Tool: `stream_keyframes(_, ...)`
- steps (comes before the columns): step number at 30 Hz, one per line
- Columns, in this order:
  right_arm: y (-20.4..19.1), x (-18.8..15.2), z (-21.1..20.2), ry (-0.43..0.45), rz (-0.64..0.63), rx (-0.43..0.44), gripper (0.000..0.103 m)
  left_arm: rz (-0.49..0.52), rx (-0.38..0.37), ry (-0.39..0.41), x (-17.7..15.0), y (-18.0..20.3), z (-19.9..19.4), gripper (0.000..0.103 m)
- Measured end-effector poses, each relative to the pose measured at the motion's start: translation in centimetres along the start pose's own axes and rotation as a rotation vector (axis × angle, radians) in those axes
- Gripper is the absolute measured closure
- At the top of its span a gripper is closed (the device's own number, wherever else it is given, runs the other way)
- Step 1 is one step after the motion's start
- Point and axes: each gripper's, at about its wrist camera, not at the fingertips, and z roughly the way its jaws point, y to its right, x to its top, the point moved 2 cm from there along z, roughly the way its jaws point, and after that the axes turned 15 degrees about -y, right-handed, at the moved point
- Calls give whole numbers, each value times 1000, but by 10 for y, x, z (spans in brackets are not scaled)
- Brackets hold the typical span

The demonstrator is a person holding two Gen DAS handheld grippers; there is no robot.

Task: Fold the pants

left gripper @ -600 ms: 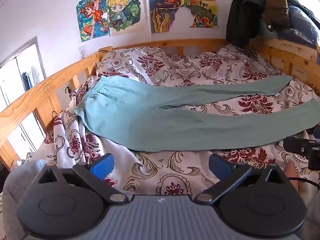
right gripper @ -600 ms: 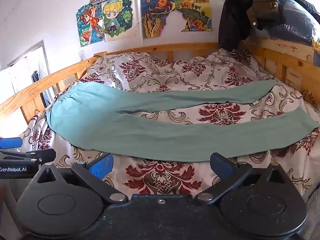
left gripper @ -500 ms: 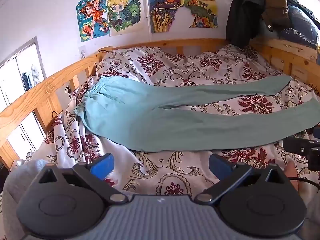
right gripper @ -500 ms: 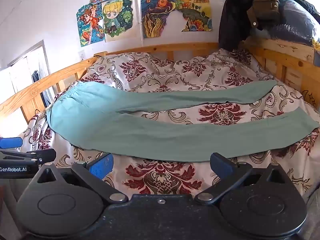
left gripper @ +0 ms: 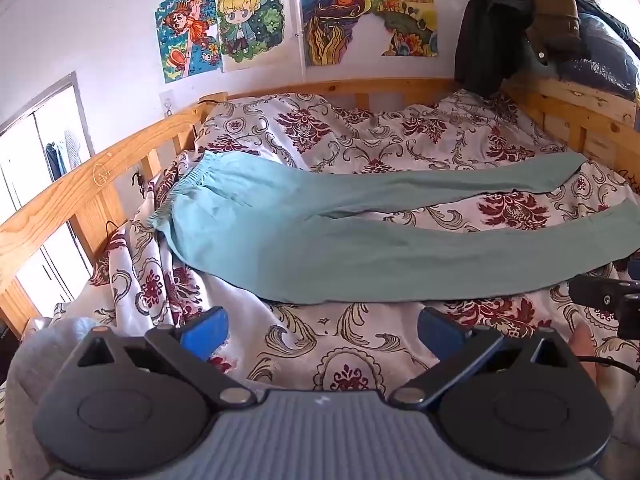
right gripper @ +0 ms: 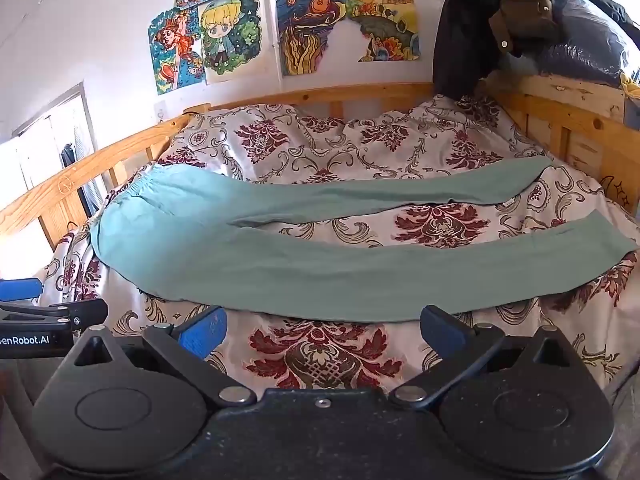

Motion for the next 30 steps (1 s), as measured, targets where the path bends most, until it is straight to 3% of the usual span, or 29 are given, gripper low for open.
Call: stream_keyframes(30, 0, -1, -2, 1, 7, 7, 1, -10, -3, -11, 0, -2, -3, 0)
